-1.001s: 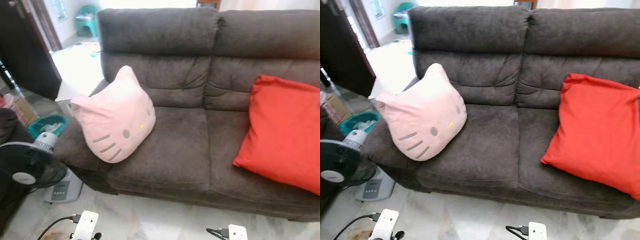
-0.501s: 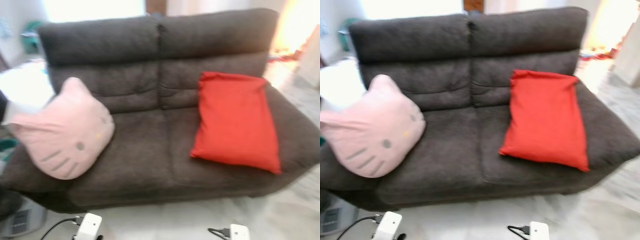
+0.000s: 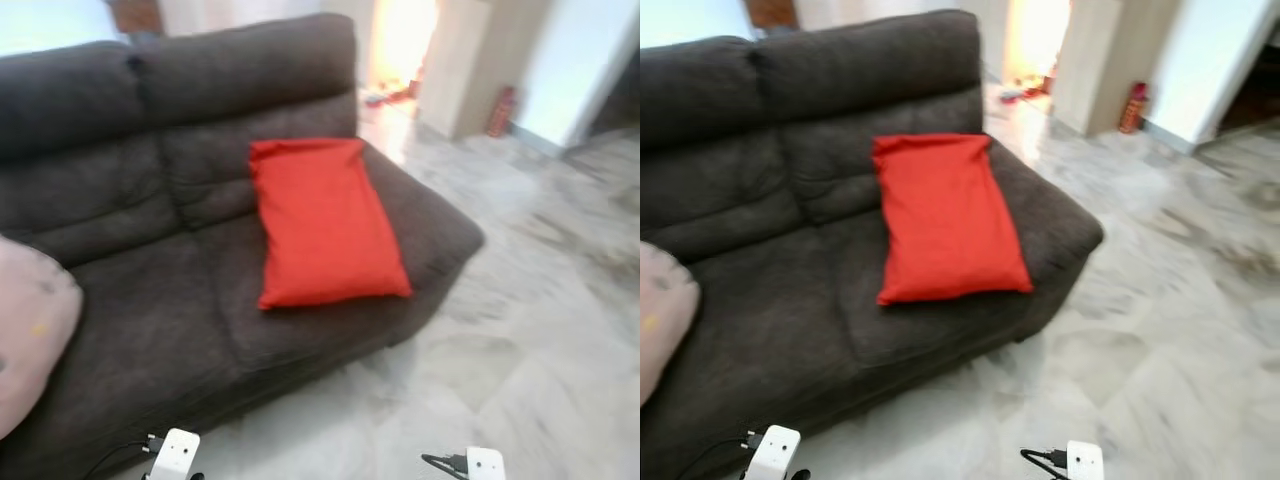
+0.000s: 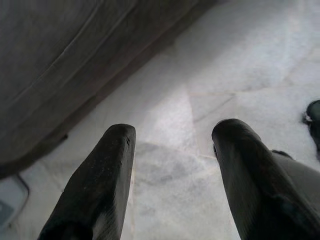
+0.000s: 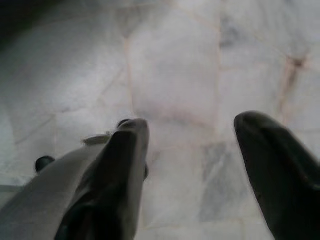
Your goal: Move the pillow to the sofa from floor
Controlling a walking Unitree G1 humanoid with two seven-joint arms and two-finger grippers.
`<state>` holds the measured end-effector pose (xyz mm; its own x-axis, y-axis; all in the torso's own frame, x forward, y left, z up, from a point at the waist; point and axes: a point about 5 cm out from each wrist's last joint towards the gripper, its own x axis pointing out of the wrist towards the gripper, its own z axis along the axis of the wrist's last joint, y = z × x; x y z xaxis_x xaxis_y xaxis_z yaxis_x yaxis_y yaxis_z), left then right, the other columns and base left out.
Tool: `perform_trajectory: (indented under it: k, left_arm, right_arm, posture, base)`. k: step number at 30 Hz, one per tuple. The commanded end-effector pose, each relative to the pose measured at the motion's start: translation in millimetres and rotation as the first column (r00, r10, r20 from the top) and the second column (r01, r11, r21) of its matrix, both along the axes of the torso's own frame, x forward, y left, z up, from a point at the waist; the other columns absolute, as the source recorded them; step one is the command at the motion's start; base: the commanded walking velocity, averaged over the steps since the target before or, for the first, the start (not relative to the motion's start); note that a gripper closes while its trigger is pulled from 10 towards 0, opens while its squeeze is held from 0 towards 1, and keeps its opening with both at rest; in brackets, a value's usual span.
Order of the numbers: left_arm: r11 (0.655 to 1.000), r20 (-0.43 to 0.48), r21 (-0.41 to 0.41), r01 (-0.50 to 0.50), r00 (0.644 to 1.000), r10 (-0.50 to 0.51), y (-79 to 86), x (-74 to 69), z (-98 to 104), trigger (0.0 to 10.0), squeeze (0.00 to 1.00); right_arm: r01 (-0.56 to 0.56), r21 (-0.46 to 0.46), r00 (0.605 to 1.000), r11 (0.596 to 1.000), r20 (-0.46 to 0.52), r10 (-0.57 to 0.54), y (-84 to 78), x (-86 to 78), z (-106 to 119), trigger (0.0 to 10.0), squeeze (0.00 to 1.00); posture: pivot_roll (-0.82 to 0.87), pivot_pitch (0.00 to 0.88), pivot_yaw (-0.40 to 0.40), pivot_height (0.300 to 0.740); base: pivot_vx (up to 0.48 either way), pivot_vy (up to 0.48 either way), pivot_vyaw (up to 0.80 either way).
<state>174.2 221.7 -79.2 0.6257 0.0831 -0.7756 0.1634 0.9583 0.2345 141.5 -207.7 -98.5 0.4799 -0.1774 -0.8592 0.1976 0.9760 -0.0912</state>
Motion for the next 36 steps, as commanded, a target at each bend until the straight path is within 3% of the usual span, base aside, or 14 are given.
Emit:
perform_trajectory:
  k: [1, 4, 36]
  left_arm:
    - [1.0, 0.013, 0.009, -0.008, 1.0, 0.008, 2.6, 1.2, 1.3, 10.0, 0.0]
    - [0.998, 0.029, -0.006, -0.063, 0.998, 0.063, 5.9, 3.8, 3.2, 10.0, 0.0]
    - [0.999, 0.047, -0.024, -0.049, 0.998, 0.05, 2.2, 7.8, 4.7, 10.0, 0.0]
  right_arm:
    - [-0.003, 0.009, 1.0, 1.0, 0.005, 0.003, 1.9, 4.7, 1.2, 10.0, 0.0]
    - [-0.007, 0.008, 1.0, 1.0, 0.006, 0.007, 1.2, 6.5, 1.9, 10.0, 0.0]
    - [0.003, 0.005, 1.0, 1.0, 0.006, -0.003, -0.5, 7.4, 2.5, 10.0, 0.0]
  posture:
    - [-0.01, 0.0, 0.014, 0.74]
    - [-0.01, 0.0, 0.004, 0.74]
    - [-0.01, 0.0, -0.005, 0.74]
  base:
    - [0.0, -0.247, -0.78]
    - [0.0, -0.32, -0.78]
    - [0.0, -0.046, -0.78]
